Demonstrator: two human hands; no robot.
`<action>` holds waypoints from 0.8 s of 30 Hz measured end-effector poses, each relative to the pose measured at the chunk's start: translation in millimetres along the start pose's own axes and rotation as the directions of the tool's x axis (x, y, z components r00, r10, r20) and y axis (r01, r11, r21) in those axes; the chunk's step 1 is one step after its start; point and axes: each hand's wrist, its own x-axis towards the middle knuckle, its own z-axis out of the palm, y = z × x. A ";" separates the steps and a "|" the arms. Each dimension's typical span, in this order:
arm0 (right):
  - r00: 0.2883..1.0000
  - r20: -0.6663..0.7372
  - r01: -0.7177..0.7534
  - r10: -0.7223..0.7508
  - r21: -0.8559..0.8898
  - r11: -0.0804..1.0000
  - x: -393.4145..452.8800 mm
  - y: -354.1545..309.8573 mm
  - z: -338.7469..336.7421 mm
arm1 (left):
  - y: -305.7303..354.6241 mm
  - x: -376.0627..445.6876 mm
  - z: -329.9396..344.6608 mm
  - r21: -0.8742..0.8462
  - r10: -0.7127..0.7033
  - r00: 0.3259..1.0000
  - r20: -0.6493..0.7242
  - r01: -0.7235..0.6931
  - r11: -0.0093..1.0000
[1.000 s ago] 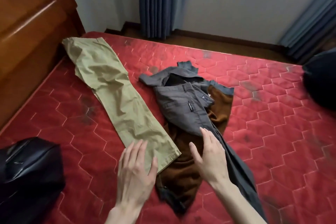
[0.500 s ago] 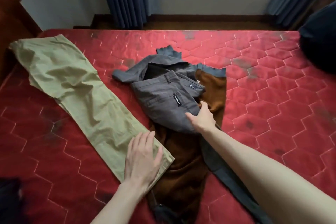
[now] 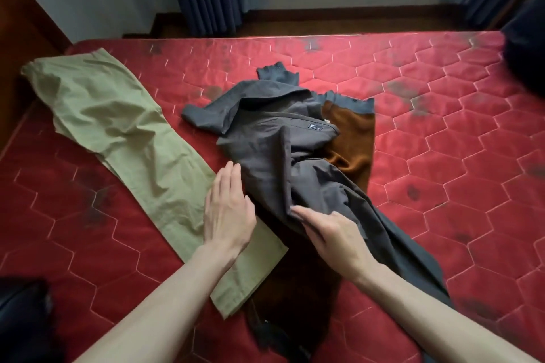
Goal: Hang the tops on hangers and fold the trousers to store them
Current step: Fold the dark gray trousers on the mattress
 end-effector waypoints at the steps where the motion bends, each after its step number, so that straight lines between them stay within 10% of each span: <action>1: 0.998 0.004 0.067 -0.067 -0.039 0.997 -9.9 5.3 -4.1 | 3.4 0.2 0.5 0.013 0.014 1.000 -0.007 -0.014 1.000; 11: 0.993 0.020 0.114 -0.113 -0.229 0.967 -109.2 82.5 -56.5 | 19.7 -6.1 38.6 0.082 0.224 0.915 0.335 -0.265 0.961; 17: 0.986 0.142 -0.063 0.093 -0.201 0.978 -101.2 68.2 -51.4 | 35.2 -24.8 51.2 -0.137 0.309 0.927 0.215 -0.284 0.949; 21: 0.969 0.038 -0.247 0.244 0.159 0.956 -68.3 25.8 -38.6 | 42.9 -37.3 41.8 0.019 0.536 0.834 0.129 -0.543 0.840; 24: 0.879 0.070 -0.428 0.472 0.555 0.713 -39.8 3.0 -36.6 | 45.8 -47.8 31.7 0.076 0.714 0.694 0.091 -0.720 0.690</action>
